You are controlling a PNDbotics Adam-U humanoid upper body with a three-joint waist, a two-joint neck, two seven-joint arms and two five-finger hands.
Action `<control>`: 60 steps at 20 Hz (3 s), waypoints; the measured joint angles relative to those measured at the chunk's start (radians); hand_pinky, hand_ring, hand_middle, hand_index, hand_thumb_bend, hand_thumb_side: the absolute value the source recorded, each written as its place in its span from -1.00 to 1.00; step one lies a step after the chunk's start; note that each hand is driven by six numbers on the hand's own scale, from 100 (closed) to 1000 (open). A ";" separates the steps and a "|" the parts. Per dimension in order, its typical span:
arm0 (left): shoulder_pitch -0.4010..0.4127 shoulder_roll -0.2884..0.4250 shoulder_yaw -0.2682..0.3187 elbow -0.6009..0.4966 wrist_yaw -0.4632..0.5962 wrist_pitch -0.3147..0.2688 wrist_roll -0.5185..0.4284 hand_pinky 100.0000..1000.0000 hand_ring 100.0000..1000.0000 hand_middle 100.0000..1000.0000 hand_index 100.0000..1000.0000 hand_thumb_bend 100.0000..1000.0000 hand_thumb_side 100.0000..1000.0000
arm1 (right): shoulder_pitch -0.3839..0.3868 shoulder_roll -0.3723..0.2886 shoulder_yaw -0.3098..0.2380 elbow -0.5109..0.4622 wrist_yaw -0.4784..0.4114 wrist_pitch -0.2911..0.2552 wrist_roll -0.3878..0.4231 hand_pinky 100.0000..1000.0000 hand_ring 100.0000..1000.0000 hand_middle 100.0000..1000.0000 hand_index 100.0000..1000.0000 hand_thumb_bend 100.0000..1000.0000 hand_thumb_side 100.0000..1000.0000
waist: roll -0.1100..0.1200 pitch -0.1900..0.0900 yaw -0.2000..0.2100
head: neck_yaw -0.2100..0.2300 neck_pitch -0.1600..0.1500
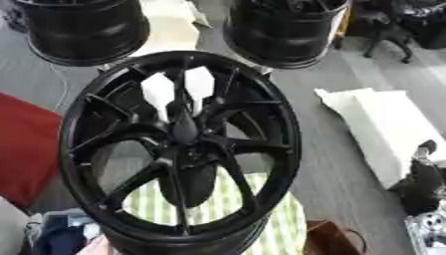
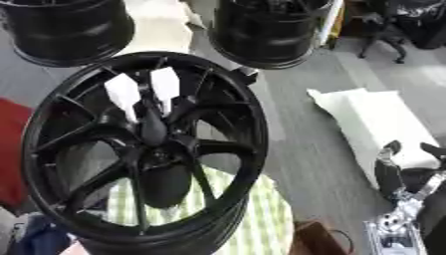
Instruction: Pull the pin out of the wheel hub.
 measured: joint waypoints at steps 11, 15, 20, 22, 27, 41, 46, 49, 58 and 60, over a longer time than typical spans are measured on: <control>-0.293 0.326 -0.160 0.110 0.181 -0.293 -0.099 0.18 0.22 0.18 0.80 -1.00 -0.14 | 0.008 -0.009 0.004 0.003 0.005 0.000 0.000 -0.89 -0.30 0.54 0.25 -0.54 -0.89 | 0.026 -0.015 -0.012 | 0.000 0.000; -0.465 0.465 -0.308 0.228 0.232 -0.536 -0.274 0.28 0.25 0.28 0.82 -0.98 -0.13 | 0.009 -0.017 0.004 0.007 0.006 0.000 0.000 -0.89 -0.30 0.54 0.25 -0.54 -0.88 | 0.036 -0.026 -0.019 | -0.001 0.000; -0.660 0.540 -0.522 0.420 0.212 -0.675 -0.343 0.39 0.27 0.40 0.86 -0.78 -0.07 | 0.018 -0.027 0.005 0.012 0.010 -0.001 -0.001 -0.89 -0.30 0.54 0.25 -0.54 -0.88 | 0.049 -0.040 -0.031 | -0.003 0.000; -0.724 0.539 -0.609 0.498 0.164 -0.699 -0.319 0.40 0.22 0.41 0.86 -0.71 -0.08 | 0.019 -0.029 0.005 0.013 0.012 -0.002 -0.002 -0.89 -0.30 0.54 0.25 -0.54 -0.88 | 0.053 -0.042 -0.033 | -0.004 0.001; -0.836 0.483 -0.797 0.594 0.012 -0.729 -0.290 0.42 0.20 0.39 0.85 -0.61 -0.09 | 0.026 -0.036 0.005 0.013 0.014 -0.003 -0.003 -0.89 -0.30 0.54 0.25 -0.54 -0.89 | 0.069 -0.048 -0.041 | -0.005 0.001; -0.880 0.427 -1.015 0.655 -0.232 -0.732 -0.287 0.38 0.05 0.32 0.71 -0.43 -0.40 | 0.027 -0.050 -0.003 0.019 0.022 -0.004 -0.004 -0.89 -0.30 0.54 0.25 -0.54 -0.88 | 0.097 -0.058 -0.045 | -0.019 0.001; -0.880 0.425 -1.042 0.660 -0.289 -0.732 -0.286 0.40 0.05 0.36 0.72 -0.44 -0.52 | 0.027 -0.053 -0.003 0.019 0.023 -0.005 -0.005 -0.89 -0.30 0.54 0.25 -0.54 -0.89 | 0.098 -0.060 -0.044 | -0.021 0.001; -0.880 0.424 -1.048 0.661 -0.311 -0.733 -0.286 0.40 0.06 0.39 0.73 -0.46 -0.57 | 0.028 -0.053 -0.005 0.019 0.023 -0.005 -0.005 -0.89 -0.30 0.54 0.25 -0.54 -0.88 | 0.098 -0.060 -0.044 | -0.021 0.001; -0.880 0.424 -1.054 0.702 -0.360 -0.733 -0.286 0.39 0.05 0.42 0.74 -0.42 -0.60 | 0.032 -0.053 -0.008 0.019 0.024 -0.004 -0.004 -0.89 -0.30 0.54 0.25 -0.53 -0.88 | 0.101 -0.060 -0.045 | -0.022 0.001; -0.880 0.423 -1.054 0.715 -0.381 -0.733 -0.285 0.39 0.04 0.41 0.73 -0.43 -0.62 | 0.032 -0.053 -0.008 0.019 0.025 -0.004 -0.004 -0.89 -0.30 0.54 0.25 -0.53 -0.88 | 0.101 -0.060 -0.045 | -0.022 0.001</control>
